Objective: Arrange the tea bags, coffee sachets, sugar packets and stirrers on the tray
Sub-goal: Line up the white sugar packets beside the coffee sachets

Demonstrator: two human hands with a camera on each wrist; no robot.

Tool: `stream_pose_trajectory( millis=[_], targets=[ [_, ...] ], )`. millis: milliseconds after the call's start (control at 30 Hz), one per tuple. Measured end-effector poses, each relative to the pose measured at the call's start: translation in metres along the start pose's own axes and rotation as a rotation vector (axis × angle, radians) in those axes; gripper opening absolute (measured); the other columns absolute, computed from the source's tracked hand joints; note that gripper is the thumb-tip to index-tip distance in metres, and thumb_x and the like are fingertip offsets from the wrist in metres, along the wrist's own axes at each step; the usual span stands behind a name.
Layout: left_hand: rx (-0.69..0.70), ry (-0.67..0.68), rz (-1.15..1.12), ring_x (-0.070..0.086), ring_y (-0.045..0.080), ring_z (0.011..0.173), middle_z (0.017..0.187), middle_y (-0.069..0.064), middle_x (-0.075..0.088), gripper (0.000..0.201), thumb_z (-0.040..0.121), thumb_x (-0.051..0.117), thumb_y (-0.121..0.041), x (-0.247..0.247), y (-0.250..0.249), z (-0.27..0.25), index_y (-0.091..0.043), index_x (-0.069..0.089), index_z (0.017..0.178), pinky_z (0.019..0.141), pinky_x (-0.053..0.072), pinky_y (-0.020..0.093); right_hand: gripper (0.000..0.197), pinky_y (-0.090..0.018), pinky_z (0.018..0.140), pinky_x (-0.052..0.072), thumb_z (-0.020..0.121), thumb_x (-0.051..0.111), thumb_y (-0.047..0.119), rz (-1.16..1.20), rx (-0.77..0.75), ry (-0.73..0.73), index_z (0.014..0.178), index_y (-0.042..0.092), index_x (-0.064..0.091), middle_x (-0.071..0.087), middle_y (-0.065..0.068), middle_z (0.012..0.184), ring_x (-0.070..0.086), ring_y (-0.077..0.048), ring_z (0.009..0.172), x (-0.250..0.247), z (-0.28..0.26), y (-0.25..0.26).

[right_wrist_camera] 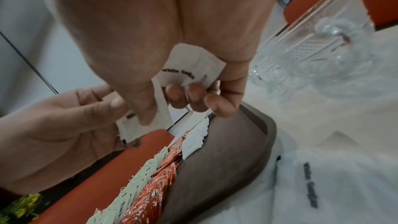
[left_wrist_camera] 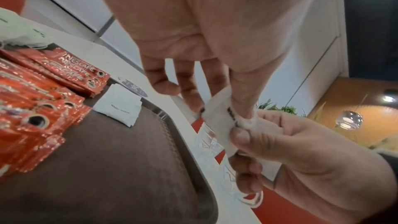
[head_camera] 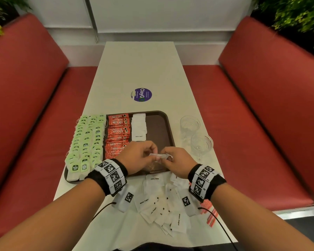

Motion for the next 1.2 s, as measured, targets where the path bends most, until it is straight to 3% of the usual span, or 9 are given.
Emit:
stream_pose_trajectory(
  millis=[100, 167, 300, 500, 667, 933, 1033, 1133, 1200],
  targets=[
    [-0.047, -0.015, 0.015, 0.060, 0.004, 0.069, 0.072, -0.013, 0.065, 0.010, 0.084, 0.077, -0.032, -0.008, 0.010, 0.007, -0.029, 0.068, 0.081, 0.065, 0.048, 0.018, 0.010, -0.017, 0.061, 0.038, 0.092, 0.065, 0.023, -0.015, -0.009, 0.005, 0.082, 0.024, 0.063, 0.057, 0.012, 0.072, 0.053, 0.000, 0.067, 0.000, 0.009, 0.001],
    [-0.084, -0.003, 0.054, 0.059, -0.002, 0.070, 0.072, -0.016, 0.065, 0.008, 0.085, 0.078, -0.028, -0.014, 0.016, 0.014, -0.027, 0.070, 0.083, 0.065, 0.043, 0.010, 0.005, -0.024, 0.066, 0.045, 0.093, 0.063, 0.023, -0.034, -0.002, 0.021, 0.091, 0.020, 0.062, 0.059, 0.010, 0.078, 0.056, -0.006, 0.073, 0.000, 0.015, 0.003],
    [-0.227, -0.062, 0.224, 0.061, 0.005, 0.078, 0.081, -0.014, 0.066, 0.007, 0.086, 0.076, -0.028, -0.031, 0.043, 0.041, -0.028, 0.070, 0.084, 0.073, 0.049, 0.023, 0.019, -0.023, 0.054, 0.041, 0.092, 0.055, 0.012, 0.031, 0.091, 0.049, 0.105, 0.011, 0.042, 0.053, -0.001, 0.080, 0.048, -0.014, 0.062, -0.004, 0.022, 0.003],
    [-0.426, 0.017, 0.436, 0.064, 0.014, 0.085, 0.086, -0.006, 0.068, 0.011, 0.085, 0.076, -0.032, -0.042, 0.083, 0.079, -0.024, 0.072, 0.090, 0.080, 0.054, 0.031, 0.015, -0.024, 0.058, 0.033, 0.085, 0.058, 0.009, -0.049, 0.112, 0.066, 0.079, 0.012, 0.045, 0.046, -0.002, 0.079, 0.040, -0.013, 0.066, -0.010, 0.031, -0.002],
    [-0.506, 0.009, 0.480, 0.063, 0.016, 0.085, 0.088, -0.005, 0.067, 0.012, 0.084, 0.076, -0.037, -0.037, 0.095, 0.093, -0.027, 0.069, 0.084, 0.079, 0.056, 0.034, 0.006, -0.031, 0.061, 0.055, 0.089, 0.061, 0.013, 0.012, 0.153, 0.066, 0.086, 0.013, 0.055, 0.064, -0.001, 0.077, 0.064, -0.017, 0.067, -0.011, 0.037, -0.011],
    [-0.530, 0.025, 0.522, 0.061, 0.018, 0.088, 0.094, -0.005, 0.066, 0.021, 0.083, 0.075, -0.044, -0.036, 0.099, 0.100, -0.026, 0.067, 0.091, 0.078, 0.053, 0.032, 0.009, -0.041, 0.065, 0.062, 0.099, 0.058, 0.020, 0.150, 0.200, 0.044, 0.106, 0.017, 0.062, 0.073, -0.003, 0.089, 0.073, -0.015, 0.070, -0.008, 0.043, -0.016],
    [-0.530, 0.007, 0.504, 0.058, 0.017, 0.088, 0.097, -0.005, 0.064, 0.028, 0.082, 0.074, -0.047, -0.040, 0.097, 0.099, -0.026, 0.063, 0.098, 0.074, 0.049, 0.030, 0.011, -0.036, 0.068, 0.061, 0.101, 0.056, 0.023, 0.168, 0.197, 0.027, 0.108, 0.017, 0.062, 0.073, -0.002, 0.093, 0.073, -0.014, 0.070, -0.005, 0.047, -0.018],
    [-0.351, -0.110, 0.400, 0.057, 0.011, 0.084, 0.091, -0.008, 0.061, 0.025, 0.088, 0.066, -0.051, -0.044, 0.078, 0.095, -0.027, 0.064, 0.095, 0.071, 0.044, 0.029, 0.009, -0.028, 0.065, 0.057, 0.102, 0.054, 0.023, 0.187, 0.196, 0.040, 0.108, 0.018, 0.060, 0.074, -0.001, 0.093, 0.073, -0.014, 0.070, -0.004, 0.049, -0.017],
    [-0.186, -0.067, 0.195, 0.057, 0.001, 0.079, 0.088, -0.013, 0.066, 0.026, 0.089, 0.064, -0.053, -0.042, 0.052, 0.089, -0.028, 0.069, 0.091, 0.068, 0.042, 0.023, 0.010, -0.025, 0.062, 0.055, 0.102, 0.054, 0.023, 0.180, 0.178, 0.057, 0.109, 0.019, 0.059, 0.073, -0.001, 0.093, 0.073, -0.015, 0.070, -0.003, 0.050, -0.015]
  ],
)
Point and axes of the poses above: each hand's wrist, its own z-axis towards the middle knuckle, its own x-axis out of the palm, y = z × x, the point moved 2 cm from there along z, towards the middle knuckle
